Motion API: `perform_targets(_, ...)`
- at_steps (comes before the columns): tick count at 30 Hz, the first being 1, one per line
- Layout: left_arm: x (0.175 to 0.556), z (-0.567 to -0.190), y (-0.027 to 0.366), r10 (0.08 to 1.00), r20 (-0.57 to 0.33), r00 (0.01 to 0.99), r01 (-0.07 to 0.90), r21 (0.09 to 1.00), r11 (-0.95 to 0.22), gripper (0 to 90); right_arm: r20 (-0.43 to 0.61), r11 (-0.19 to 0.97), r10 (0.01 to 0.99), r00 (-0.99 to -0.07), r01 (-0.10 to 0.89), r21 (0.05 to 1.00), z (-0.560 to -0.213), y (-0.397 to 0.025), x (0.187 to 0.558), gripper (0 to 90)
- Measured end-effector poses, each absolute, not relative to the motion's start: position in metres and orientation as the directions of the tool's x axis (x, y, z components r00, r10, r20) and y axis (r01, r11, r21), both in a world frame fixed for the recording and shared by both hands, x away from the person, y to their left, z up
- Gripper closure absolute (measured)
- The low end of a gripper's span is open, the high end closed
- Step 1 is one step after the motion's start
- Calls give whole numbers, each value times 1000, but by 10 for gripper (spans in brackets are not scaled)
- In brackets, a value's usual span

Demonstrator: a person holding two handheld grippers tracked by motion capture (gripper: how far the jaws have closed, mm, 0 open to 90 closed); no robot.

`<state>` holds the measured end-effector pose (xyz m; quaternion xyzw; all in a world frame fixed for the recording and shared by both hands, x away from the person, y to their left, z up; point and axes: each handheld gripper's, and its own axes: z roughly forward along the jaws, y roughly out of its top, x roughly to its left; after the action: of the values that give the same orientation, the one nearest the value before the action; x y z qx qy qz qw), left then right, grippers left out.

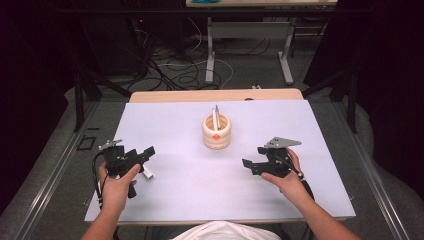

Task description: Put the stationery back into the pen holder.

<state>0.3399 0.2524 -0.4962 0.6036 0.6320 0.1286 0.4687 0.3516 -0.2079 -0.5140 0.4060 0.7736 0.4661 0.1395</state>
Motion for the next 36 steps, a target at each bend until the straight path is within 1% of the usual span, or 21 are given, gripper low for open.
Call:
perform_targets(2, 340, -497, 254, 888, -434, 150, 655, 717, 240, 251, 166, 231, 761, -627, 501, 834, -515, -208, 352, 202)
perform_targets(4, 341, -499, 255, 889, -437, 134, 663, 707, 248, 257, 165, 231, 762, -626, 501, 834, -515, -208, 353, 202)
perform_targets(8, 343, -502, 257, 883, -458, 98, 709, 655, 261, 265, 169, 227, 761, -626, 502, 835, -516, -210, 354, 202)
perform_targets(10, 343, -504, 256, 882, -465, 81, 714, 645, 274, 271, 168, 224, 766, -620, 503, 835, -516, -211, 355, 202)
perform_targets(13, 343, -503, 258, 884, -466, 45, 739, 611, 284, 295, 171, 222, 768, -617, 508, 832, -517, -212, 356, 202)
perform_targets(16, 344, -503, 261, 872, -490, 2, 754, 573, 320, 317, 178, 219, 768, -615, 513, 830, -518, -212, 356, 202)
perform_targets(20, 345, -504, 265, 855, -517, -46, 754, 543, 369, 323, 182, 219, 768, -614, 518, 827, -519, -212, 357, 202)
perform_targets(22, 345, -503, 268, 858, -509, -70, 763, 527, 375, 346, 181, 220, 769, -614, 519, 826, -519, -212, 357, 202)
perform_targets(23, 345, -503, 269, 863, -500, -70, 768, 525, 367, 347, 181, 220, 768, -614, 519, 826, -519, -212, 357, 202)
perform_targets(25, 345, -503, 267, 855, -510, -96, 763, 513, 392, 347, 186, 229, 768, -613, 535, 813, -519, -212, 357, 202)
perform_targets(28, 346, -505, 268, 857, -505, -108, 764, 509, 396, 343, 190, 217, 769, -611, 528, 821, -520, -211, 358, 202)
perform_targets(29, 347, -505, 267, 848, -514, -128, 752, 507, 421, 344, 190, 217, 767, -612, 527, 821, -520, -212, 358, 202)
perform_targets(34, 348, -508, 270, 822, -542, -175, 754, 463, 465, 391, 194, 217, 767, -611, 532, 818, -521, -212, 358, 202)
perform_targets(36, 348, -510, 272, 824, -534, -190, 768, 442, 464, 397, 195, 215, 771, -607, 535, 817, -522, -211, 358, 202)
